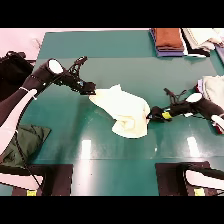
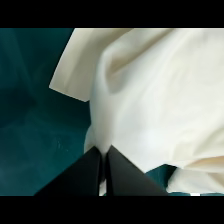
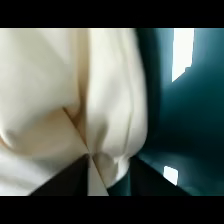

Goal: Fold the shirts.

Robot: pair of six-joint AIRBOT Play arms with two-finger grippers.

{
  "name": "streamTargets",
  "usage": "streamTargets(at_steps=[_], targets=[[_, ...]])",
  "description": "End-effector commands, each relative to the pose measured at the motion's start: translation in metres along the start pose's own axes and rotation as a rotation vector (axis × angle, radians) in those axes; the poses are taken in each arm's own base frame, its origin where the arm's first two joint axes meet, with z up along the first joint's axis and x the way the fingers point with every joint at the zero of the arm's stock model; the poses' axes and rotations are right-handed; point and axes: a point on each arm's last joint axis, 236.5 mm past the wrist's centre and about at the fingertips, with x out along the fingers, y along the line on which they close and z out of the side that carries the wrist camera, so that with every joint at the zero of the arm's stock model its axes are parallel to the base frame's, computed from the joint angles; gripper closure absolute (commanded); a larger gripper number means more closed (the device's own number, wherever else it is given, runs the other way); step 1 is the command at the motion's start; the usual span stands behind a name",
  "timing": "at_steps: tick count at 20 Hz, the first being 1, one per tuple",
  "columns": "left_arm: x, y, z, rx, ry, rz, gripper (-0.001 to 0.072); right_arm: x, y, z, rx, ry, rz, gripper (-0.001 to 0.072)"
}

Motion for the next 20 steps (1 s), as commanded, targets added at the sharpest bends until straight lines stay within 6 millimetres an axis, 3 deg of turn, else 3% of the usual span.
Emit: streamTargets(at_steps=[1,2,4,5,7,9,11,13,14,16,18,20], targets=[[-0.001,-0.001,-0.002,-0.006,0.009,-0.003,0.0682,0.018,0.009,0.019,-0.088,-0.031,-0.048,0.0587],[-0.005,-0.003,-0.001,-0.021,0.002,-0.004,0.0682,0.014,0.009,0.023,-0.126,-0.034,-0.07,0.0695],[-0.032,-0.013,0.015,0.032,-0.066,0.018,0.0682,-0.018,0.016,0.038,-0.238,-0.079,-0.134,0.0697],[-0.059,-0.022,0.028,0.084,-0.129,0.045,0.0682,-0.05,0.027,0.05,-0.305,-0.139,-0.162,0.0697],[-0.14,-0.053,0.061,0.21,-0.316,0.103,0.0682,-0.137,0.062,0.071,-0.416,-0.316,-0.202,0.0697],[-0.238,-0.104,0.079,0.318,-0.541,0.107,0.0682,-0.239,0.11,0.075,-0.506,-0.556,-0.212,0.0697],[-0.325,-0.155,0.076,0.403,-0.742,0.08,0.0682,-0.323,0.152,0.054,-0.588,-0.726,-0.233,0.0697],[-0.384,-0.19,0.06,0.467,-0.872,0.062,0.0682,-0.378,0.183,0.027,-0.652,-0.838,-0.252,0.0697],[-0.401,-0.203,0.052,0.492,-0.911,0.049,0.0683,-0.395,0.197,0.018,-0.671,-0.883,-0.249,0.0697],[-0.406,-0.219,0.04,0.526,-0.916,0.018,0.0683,-0.416,0.217,0.005,-0.691,-0.946,-0.223,0.0697],[-0.385,-0.223,0.035,0.547,-0.854,0.012,0.0683,-0.417,0.223,0.002,-0.683,-0.943,-0.207,0.0697],[-0.341,-0.213,0.031,0.547,-0.728,0.022,0.0683,-0.395,0.22,0.005,-0.68,-0.861,-0.188,0.0697]])
